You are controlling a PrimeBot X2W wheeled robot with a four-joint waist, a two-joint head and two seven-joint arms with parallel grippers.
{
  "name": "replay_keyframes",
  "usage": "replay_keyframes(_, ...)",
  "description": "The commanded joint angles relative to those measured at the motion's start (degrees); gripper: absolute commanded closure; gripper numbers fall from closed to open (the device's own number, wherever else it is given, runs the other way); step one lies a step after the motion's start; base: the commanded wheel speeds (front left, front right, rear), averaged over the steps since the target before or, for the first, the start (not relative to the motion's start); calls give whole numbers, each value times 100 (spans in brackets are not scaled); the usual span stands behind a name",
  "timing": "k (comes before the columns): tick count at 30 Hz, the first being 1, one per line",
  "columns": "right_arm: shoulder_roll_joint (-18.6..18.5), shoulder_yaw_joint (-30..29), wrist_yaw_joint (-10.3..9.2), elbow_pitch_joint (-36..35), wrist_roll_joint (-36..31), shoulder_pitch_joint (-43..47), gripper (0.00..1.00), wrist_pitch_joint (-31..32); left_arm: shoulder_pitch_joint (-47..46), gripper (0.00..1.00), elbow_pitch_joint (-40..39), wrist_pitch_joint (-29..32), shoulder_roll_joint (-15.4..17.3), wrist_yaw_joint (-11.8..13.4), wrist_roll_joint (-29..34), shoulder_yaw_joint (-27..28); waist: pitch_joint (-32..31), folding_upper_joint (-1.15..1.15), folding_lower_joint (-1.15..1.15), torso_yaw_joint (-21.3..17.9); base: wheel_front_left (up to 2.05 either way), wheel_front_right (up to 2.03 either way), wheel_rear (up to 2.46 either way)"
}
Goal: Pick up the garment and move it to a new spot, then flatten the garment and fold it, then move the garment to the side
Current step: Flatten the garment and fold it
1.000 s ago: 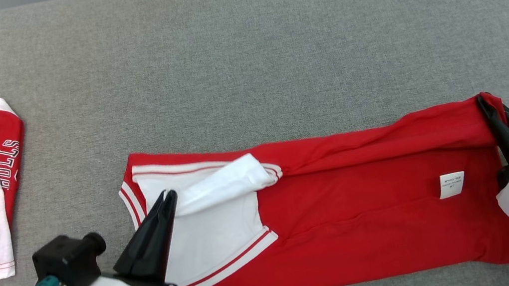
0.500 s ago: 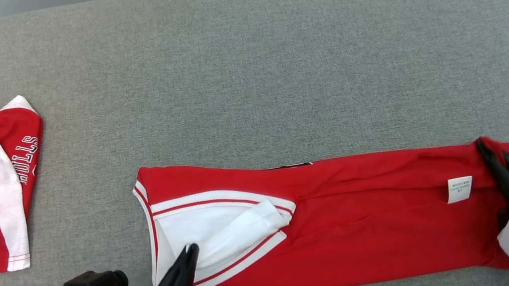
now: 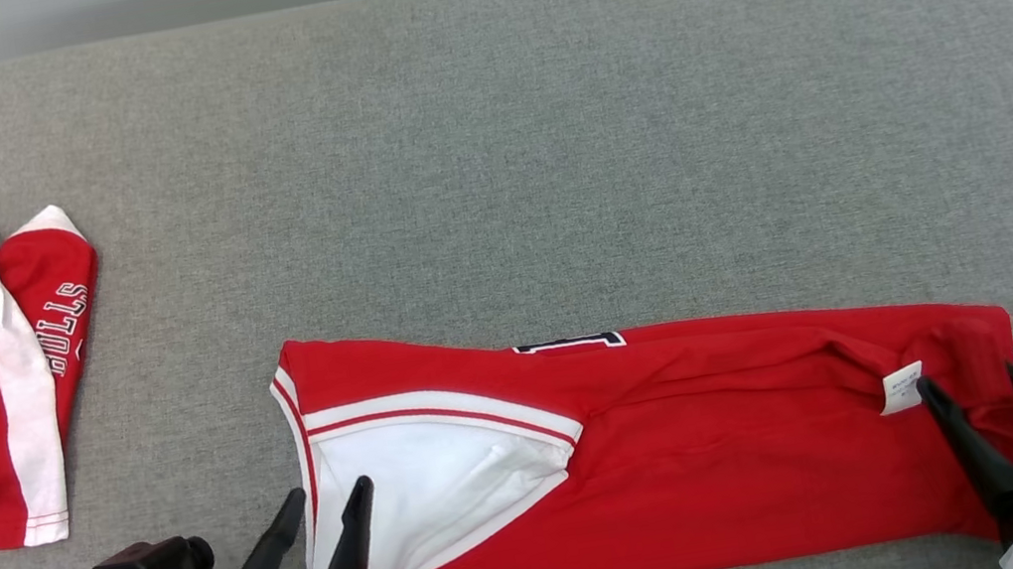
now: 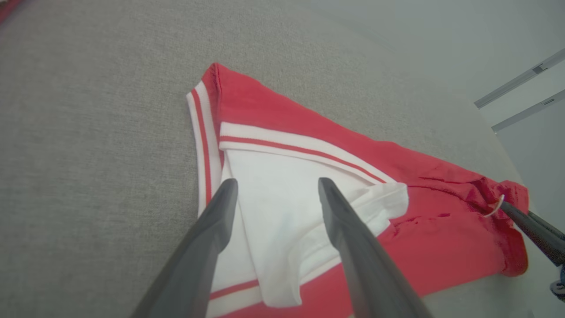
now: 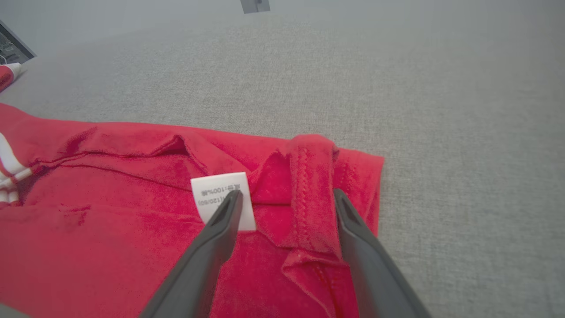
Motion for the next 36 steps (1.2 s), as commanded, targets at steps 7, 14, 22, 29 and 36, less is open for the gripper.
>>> replay_keyframes(7,497,-808,-2,-833,98,274,0,87,-330,0,-49,-470,78,267,420,313,-220,0,0,-118,0,0,0)
replay_keyframes(14,1218,-1489,-1,-1068,-313,-87,0,-18,-900,0,86,-723,112,487,1020,334,-428,0,0,-208,0,0,0)
replay_keyframes(22,1534,-1394,-1,-781,-817,-481,0,-278,-1226,0,714,-1004,8,540,1507,235,-671,0,0,-300,0,0,0)
replay_keyframes(29,1618,-1216,-1,-403,-954,-243,0,-405,-856,0,1224,-1255,-245,467,1671,409,-902,0,0,-338,0,0,0)
replay_keyframes(36,1636,-1216,-1,-257,-1009,-30,0,-387,-542,0,1350,-1294,-448,359,1990,703,-1038,0,0,-322,0,0,0)
